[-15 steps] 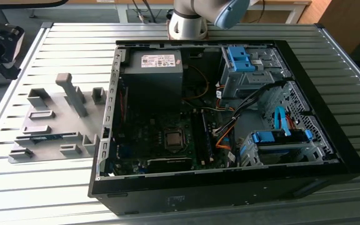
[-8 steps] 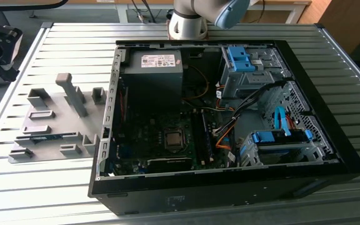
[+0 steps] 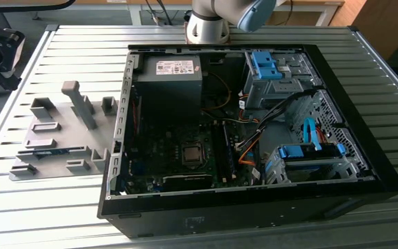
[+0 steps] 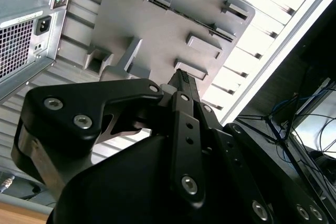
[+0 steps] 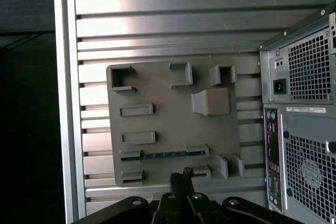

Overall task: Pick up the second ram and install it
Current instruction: 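Pick up the second ram and move it above second insertion slot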

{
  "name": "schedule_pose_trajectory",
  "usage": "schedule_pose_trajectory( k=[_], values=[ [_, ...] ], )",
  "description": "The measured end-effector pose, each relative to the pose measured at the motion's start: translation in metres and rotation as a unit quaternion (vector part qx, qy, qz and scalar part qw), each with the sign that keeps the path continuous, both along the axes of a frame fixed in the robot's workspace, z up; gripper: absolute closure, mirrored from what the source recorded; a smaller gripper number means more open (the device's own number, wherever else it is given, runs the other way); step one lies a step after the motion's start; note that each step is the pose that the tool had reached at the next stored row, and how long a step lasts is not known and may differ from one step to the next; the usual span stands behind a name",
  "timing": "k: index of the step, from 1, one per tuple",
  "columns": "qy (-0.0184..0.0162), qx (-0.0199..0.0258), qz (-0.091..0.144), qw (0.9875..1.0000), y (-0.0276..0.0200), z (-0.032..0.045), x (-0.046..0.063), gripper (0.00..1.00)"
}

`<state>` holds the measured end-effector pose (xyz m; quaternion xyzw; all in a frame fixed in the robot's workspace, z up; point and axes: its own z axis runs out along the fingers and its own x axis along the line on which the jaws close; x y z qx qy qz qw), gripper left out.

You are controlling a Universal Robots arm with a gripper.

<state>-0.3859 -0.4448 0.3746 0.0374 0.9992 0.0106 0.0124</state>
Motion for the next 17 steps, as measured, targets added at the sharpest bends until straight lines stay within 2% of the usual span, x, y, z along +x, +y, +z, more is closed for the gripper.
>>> schedule_pose_trajectory(
  k=[5,8,11,14,17],
  values=[
    [0.0000,0.0000,0.009,1.0000,0.0000,0.0000,0.0000,0.89],
    [0.0000,0.0000,0.032,0.9995,0.0000,0.0000,0.0000,0.89],
    [0.0001,0.0000,0.058,0.9983,0.0000,-0.0001,0.0000,0.89],
    [0.0000,0.0000,0.083,0.9966,0.0000,-0.0002,0.0000,0.89],
    [0.0000,0.0000,0.095,0.9955,0.0000,-0.0002,0.0000,0.89]
  ],
)
